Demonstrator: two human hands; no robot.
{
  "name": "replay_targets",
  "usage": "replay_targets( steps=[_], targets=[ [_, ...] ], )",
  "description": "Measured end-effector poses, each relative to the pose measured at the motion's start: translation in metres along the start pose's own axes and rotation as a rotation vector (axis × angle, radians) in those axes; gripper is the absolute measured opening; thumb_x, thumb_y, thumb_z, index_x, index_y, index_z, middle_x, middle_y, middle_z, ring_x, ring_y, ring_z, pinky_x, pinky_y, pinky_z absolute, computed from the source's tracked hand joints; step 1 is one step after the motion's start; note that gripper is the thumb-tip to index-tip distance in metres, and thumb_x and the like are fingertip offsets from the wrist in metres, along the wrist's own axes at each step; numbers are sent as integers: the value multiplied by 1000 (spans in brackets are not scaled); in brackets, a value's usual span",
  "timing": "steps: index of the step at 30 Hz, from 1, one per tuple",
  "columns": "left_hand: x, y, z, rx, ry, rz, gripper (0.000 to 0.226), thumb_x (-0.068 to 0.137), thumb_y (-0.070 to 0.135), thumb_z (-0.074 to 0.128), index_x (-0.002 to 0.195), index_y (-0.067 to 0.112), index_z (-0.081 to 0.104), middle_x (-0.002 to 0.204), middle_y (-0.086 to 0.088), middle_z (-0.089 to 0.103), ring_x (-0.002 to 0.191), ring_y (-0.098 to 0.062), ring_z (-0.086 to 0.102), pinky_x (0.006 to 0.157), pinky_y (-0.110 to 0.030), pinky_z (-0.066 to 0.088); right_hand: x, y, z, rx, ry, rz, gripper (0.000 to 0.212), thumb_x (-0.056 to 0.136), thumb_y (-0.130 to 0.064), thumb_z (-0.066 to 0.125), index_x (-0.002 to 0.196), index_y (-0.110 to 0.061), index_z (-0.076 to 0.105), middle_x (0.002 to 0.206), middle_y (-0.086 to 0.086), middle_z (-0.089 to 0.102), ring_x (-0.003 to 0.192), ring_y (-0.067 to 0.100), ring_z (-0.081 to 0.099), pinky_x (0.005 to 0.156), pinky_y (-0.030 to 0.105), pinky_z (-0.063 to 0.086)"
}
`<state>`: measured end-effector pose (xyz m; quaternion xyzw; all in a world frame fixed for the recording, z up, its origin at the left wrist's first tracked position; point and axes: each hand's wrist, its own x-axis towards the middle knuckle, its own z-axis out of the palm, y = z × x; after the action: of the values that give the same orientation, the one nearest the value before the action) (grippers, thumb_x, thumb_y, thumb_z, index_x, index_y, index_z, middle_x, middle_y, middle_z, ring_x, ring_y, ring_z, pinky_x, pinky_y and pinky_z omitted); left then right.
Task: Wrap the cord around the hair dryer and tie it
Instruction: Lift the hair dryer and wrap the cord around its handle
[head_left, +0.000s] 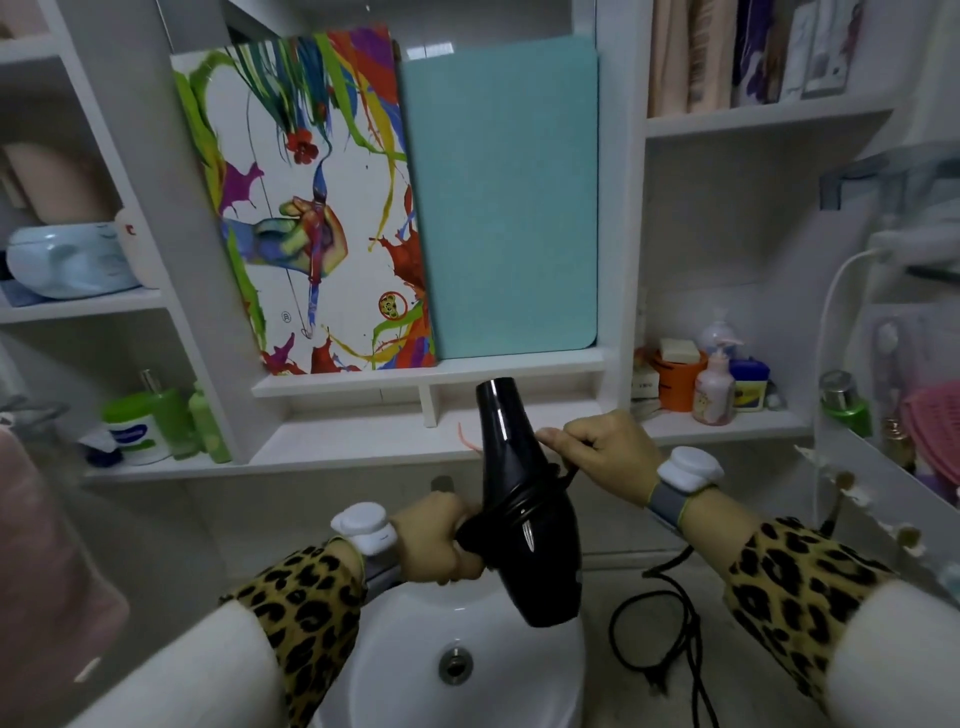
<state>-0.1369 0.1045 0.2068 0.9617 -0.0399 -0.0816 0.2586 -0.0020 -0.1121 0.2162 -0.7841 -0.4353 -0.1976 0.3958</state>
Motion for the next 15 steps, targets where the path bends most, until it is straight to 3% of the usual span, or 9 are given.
replay_targets(
  steps=[3,5,8,10,13,15],
  targets=[
    [0,5,4,-174,23,3,8,71,10,64,78,9,66,66,-7,66,49,-12,60,50,-24,50,2,2,2,179,53,103,75,81,-68,49,48,0,55,47,18,55,43,19,50,50,25,41],
    [1,8,7,-257,33,25,18,70,14,65,79,-2,65,68,-18,65,53,-20,60,52,-30,51,5,1,2,261,74,153,74,81,-61,55,49,5,53,48,23,52,42,12,46,49,19,38],
    [4,13,15,-402,33,56,29,70,17,68,76,-11,62,65,-22,62,54,-26,57,54,-32,50,12,0,-1,305,114,211,67,83,-56,55,47,0,54,41,2,53,41,4,48,49,16,39],
    [4,19,23,-518,34,55,27,68,16,69,72,-10,62,64,-21,60,53,-28,55,54,-33,48,14,0,-1,335,154,250,60,86,-54,52,45,-10,54,41,-9,53,42,2,48,51,17,39],
    [6,39,35,-772,19,104,7,68,6,64,61,7,63,55,-12,55,44,-22,50,50,-29,43,17,-2,-4,345,231,297,55,90,-50,47,47,-18,52,45,-8,52,47,4,48,55,25,39],
    [9,53,42,-910,16,133,19,70,-2,60,56,10,61,51,-8,52,40,-20,47,48,-27,40,24,-2,-7,328,269,340,54,88,-53,43,46,-19,44,46,-3,45,48,10,45,55,30,34]
  ],
)
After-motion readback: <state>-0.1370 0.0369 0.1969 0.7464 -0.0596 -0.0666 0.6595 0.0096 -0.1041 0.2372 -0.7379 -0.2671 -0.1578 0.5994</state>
